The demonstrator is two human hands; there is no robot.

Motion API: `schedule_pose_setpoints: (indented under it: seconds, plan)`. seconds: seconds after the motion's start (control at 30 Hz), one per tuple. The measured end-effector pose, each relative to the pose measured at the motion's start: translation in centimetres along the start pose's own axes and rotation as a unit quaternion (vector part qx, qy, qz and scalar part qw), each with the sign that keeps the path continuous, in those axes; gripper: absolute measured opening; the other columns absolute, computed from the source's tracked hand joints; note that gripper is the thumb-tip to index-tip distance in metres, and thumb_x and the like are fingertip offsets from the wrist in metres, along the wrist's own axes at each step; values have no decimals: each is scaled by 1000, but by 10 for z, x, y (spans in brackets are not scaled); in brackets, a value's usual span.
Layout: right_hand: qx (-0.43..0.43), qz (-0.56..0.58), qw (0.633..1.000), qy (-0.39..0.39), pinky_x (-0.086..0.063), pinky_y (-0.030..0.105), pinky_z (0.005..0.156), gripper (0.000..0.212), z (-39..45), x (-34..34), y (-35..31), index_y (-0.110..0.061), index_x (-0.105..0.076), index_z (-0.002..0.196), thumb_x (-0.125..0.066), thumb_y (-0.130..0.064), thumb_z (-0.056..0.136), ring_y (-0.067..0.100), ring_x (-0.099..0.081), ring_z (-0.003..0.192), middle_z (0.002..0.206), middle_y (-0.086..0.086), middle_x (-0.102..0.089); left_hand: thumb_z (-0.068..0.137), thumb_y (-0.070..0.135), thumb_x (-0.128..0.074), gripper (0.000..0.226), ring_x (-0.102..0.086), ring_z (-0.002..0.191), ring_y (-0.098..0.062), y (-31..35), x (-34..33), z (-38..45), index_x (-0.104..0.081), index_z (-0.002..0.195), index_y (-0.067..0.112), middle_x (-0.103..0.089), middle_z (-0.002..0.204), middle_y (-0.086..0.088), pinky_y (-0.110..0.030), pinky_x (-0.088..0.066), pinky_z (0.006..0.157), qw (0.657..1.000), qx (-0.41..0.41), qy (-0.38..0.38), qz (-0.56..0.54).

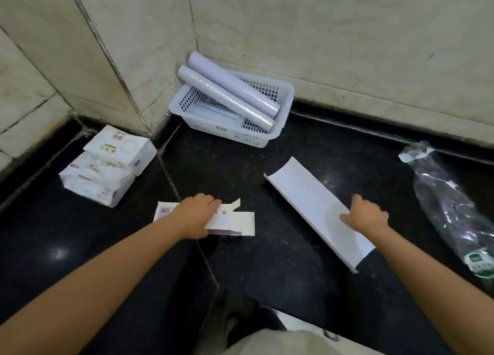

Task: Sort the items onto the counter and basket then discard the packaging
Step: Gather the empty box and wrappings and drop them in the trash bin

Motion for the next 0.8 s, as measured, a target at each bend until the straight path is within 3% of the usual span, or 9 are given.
schedule_pose_setpoints:
  seconds: [0.07, 0.1, 0.17, 0.27, 0.37, 0.53, 0.63, 0.7, 0.8]
  plan:
    - [10, 47, 999, -11, -44, 35, 80, 10, -8, -9, 14, -4, -54, 88, -50, -13, 85, 34, -57, 104, 107, 18, -61, 80, 42, -62, 57, -47, 113, -21, 5, 7, 1, -41, 128, 20, -50, 126, -3, -32, -44, 91, 998, 5, 50, -45]
    - [23, 74, 997, -6, -42, 31, 70, 11, -10, -10, 18, 0, -56, 78, -49, -7, 84, 35, -59, 97, 99, 22, -62, 77, 51, -62, 49, -50, 101, -20, 9, 14, 2, -48, 114, 22, -54, 113, -1, -32, -46, 83, 993, 4, 86, -76]
    - [38, 124, 991, 17, -40, 29, 65, 18, -15, -9, 24, 9, -61, 84, -47, -1, 83, 37, -61, 92, 97, 27, -65, 73, 55, -64, 44, -52, 89, -20, 20, 28, 4, -49, 93, 19, -52, 93, 2, -31, -45, 73, 983, 2, 134, -128]
    - [62, 191, 976, 86, -46, 37, 73, 23, -26, 9, 37, 12, -63, 93, -47, -4, 86, 37, -59, 91, 98, 28, -66, 70, 35, -71, 43, -54, 99, -25, 44, 44, 14, -53, 101, 10, -58, 103, -6, -36, -47, 78, 970, 13, 158, -187]
    - [59, 262, 952, 149, -37, 29, 68, 24, -40, 31, 68, 7, -65, 94, -44, -1, 86, 34, -58, 87, 94, 25, -66, 68, 34, -75, 47, -54, 98, -25, 81, 60, 24, -55, 101, 8, -60, 105, -10, -38, -47, 80, 955, -11, 180, -235]
    - [-53, 345, 910, 223, -32, 27, 61, 23, -48, 49, 163, -1, -65, 86, -43, 3, 82, 24, -47, 79, 73, 9, -55, 67, 34, -78, 52, -54, 99, -21, 149, 78, 40, -55, 108, 12, -59, 108, -6, -35, -48, 83, 944, -61, 192, -263]
    - [-138, 381, 881, 246, -34, 31, 67, 24, -44, 44, 233, 7, -64, 93, -43, 3, 82, 28, -50, 80, 87, 23, -60, 68, 33, -77, 53, -53, 102, -20, 191, 82, 47, -54, 112, 14, -58, 111, -5, -32, -46, 84, 946, -75, 173, -264]
    - [-199, 420, 854, 235, -41, 35, 73, 26, -38, 34, 273, 6, -63, 101, -45, 1, 83, 37, -56, 94, 104, 27, -62, 70, 32, -76, 54, -52, 103, -20, 217, 82, 50, -52, 115, 14, -58, 112, -5, -31, -45, 84, 948, -72, 158, -266]
    - [-231, 384, 876, 180, -42, 44, 98, 26, -18, 18, 306, 6, -63, 106, -52, -6, 85, 42, -50, 114, 118, 29, -59, 71, 32, -74, 48, -52, 100, -19, 247, 79, 51, -53, 109, 14, -58, 109, -5, -28, -43, 78, 953, -62, 152, -253]
Point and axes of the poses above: each hand's wrist, its own z-axis towards the middle knuckle, its own x-axis out of the back of the hand, y = z × x, the point moved 6 cm from there along z, towards the middle knuckle
